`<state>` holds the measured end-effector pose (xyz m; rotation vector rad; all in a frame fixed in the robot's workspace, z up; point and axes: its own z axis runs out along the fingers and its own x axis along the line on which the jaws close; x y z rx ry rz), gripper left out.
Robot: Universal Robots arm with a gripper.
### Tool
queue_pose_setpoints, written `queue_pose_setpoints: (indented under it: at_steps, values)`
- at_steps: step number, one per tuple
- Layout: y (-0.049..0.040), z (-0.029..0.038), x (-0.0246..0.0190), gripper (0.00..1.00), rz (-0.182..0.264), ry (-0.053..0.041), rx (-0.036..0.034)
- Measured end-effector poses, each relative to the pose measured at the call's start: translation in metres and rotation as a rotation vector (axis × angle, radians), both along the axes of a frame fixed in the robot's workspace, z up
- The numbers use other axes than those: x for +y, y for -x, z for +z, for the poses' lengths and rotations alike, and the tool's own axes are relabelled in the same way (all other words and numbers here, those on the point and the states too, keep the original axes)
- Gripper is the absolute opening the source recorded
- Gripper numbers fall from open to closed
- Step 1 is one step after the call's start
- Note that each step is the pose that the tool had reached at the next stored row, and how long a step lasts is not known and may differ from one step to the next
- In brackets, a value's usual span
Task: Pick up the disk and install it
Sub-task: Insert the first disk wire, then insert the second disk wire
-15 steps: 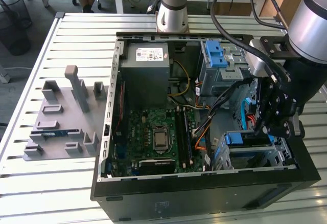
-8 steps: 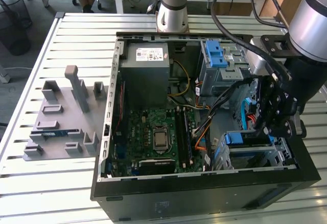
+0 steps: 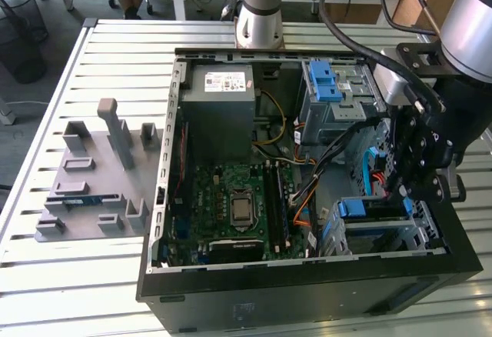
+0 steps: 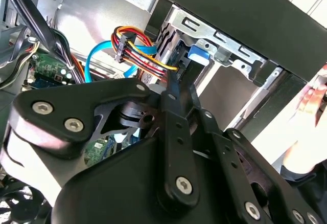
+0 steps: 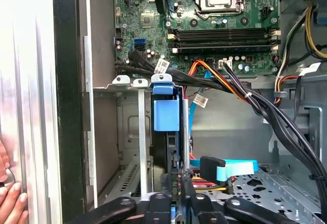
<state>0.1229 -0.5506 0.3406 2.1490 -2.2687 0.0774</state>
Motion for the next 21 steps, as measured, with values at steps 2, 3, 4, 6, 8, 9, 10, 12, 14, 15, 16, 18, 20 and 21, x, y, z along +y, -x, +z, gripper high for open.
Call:
queue_pose_setpoints:
  at_steps: [2,3,4,6,8,9,10,12,14,15,16,18,20,21]
  values:
    - [0.0000,0.0002,0.0000,0.16,0.000,0.0001,0.0000]
    - [0.0000,0.0003,0.0000,0.11,0.000,0.0003,0.0000]
    - [0.0000,0.0002,0.0000,0.11,0.000,0.0001,0.0000]
    - [0.0000,0.0003,0.0000,0.11,0.000,0.0002,0.0000]
    - [0.0000,0.0004,0.0000,0.11,0.000,0.0002,0.0001]
    - [0.0000,0.0006,0.0000,0.11,0.000,0.0002,0.0000]
    - [0.0000,0.0008,0.0000,0.11,0.000,0.0002,0.0000]
    - [0.0000,0.0009,0.0000,0.11,0.000,0.0002,0.0000]
    - [0.0000,0.0010,0.0000,0.11,0.000,0.0003,0.0000]
    - [0.0000,0.0010,0.0000,0.11,0.000,0.0002,0.0000]
    - [0.0000,0.0010,0.0000,0.11,0.000,0.0001,0.0000]
    - [0.0000,0.0010,0.0000,0.11,0.000,0.0002,0.0000]
    - [0.0000,0.0011,0.0000,0.11,0.000,0.0002,0.0000]
    - [0.0000,0.0019,0.0000,0.11,0.000,0.0006,0.0000]
